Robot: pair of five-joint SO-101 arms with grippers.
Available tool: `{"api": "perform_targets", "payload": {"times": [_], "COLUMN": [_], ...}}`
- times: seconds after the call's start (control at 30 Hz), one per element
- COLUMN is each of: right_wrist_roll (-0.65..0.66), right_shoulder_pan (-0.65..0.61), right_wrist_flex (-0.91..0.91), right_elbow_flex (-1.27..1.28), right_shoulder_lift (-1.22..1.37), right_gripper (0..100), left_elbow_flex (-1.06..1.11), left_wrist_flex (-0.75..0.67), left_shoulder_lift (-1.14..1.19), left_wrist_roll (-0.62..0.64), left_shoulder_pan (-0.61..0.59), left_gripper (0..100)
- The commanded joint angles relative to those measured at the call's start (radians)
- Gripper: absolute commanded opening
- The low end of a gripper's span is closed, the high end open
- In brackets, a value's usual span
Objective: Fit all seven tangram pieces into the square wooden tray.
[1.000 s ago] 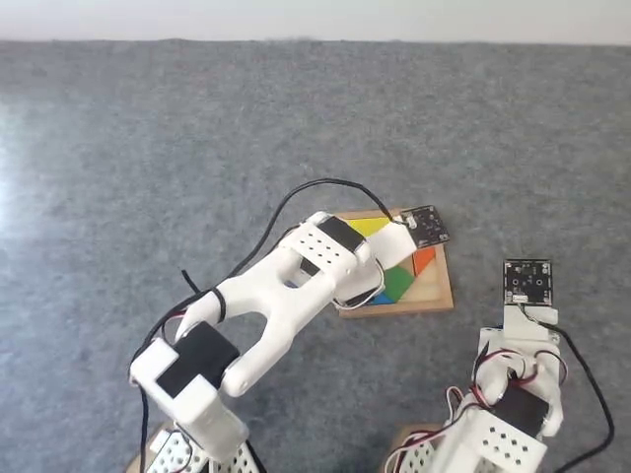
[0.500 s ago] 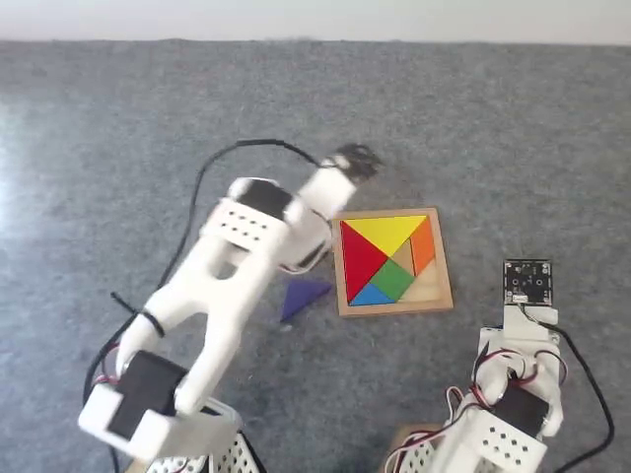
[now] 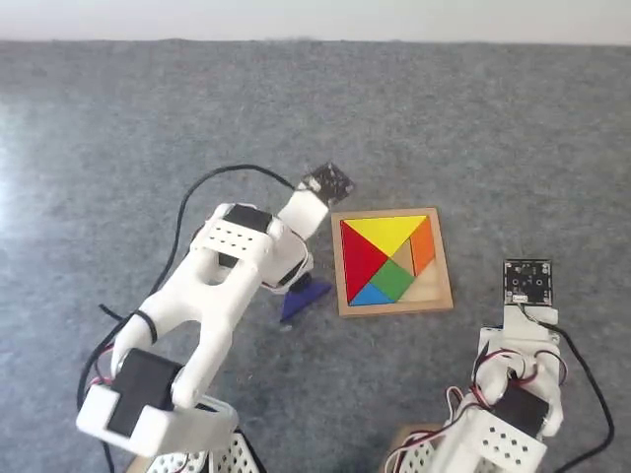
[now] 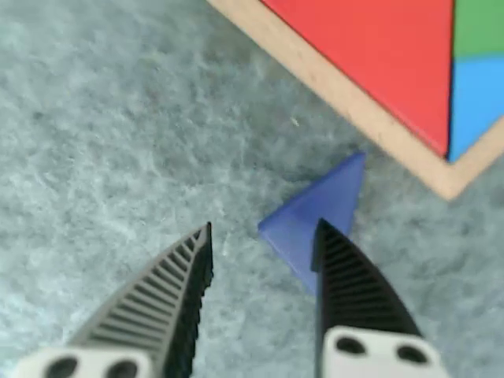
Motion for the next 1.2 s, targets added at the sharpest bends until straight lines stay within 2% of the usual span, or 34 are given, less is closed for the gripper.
{"api": "perform_targets", "payload": {"times": [0.0, 0.27, 0.43, 0.57, 0.7, 0.87, 1.17], "right_wrist_roll": [0.011, 0.011, 0.011, 0.011, 0.011, 0.011, 0.011], "right_shoulder_pan": [0.005, 0.005, 0.005, 0.005, 0.005, 0.005, 0.005], "right_wrist_flex": [0.004, 0.004, 0.004, 0.004, 0.004, 0.004, 0.004], "right_elbow_flex": [0.015, 0.015, 0.015, 0.015, 0.015, 0.015, 0.015], "right_shoulder_lift": [-0.018, -0.018, -0.018, -0.018, -0.018, -0.018, -0.018], "right_gripper": [0.6, 0.6, 0.6, 0.6, 0.6, 0.6, 0.6], "left_elbow_flex": [0.013, 0.021, -0.030, -0.182, -0.243, -0.220, -0.219], "left_wrist_flex": [-0.009, -0.009, -0.031, 0.094, 0.149, 0.167, 0.216], "left_shoulder_lift": [-0.005, 0.006, 0.169, 0.295, 0.370, 0.365, 0.367], "left_wrist_roll": [-0.071, -0.149, -0.149, -0.147, -0.150, -0.150, -0.147], "left_shoulder_pan": [-0.012, -0.009, -0.009, -0.009, 0.014, 0.058, 0.071], "left_gripper": [21, 21, 21, 21, 20, 20, 20]}}
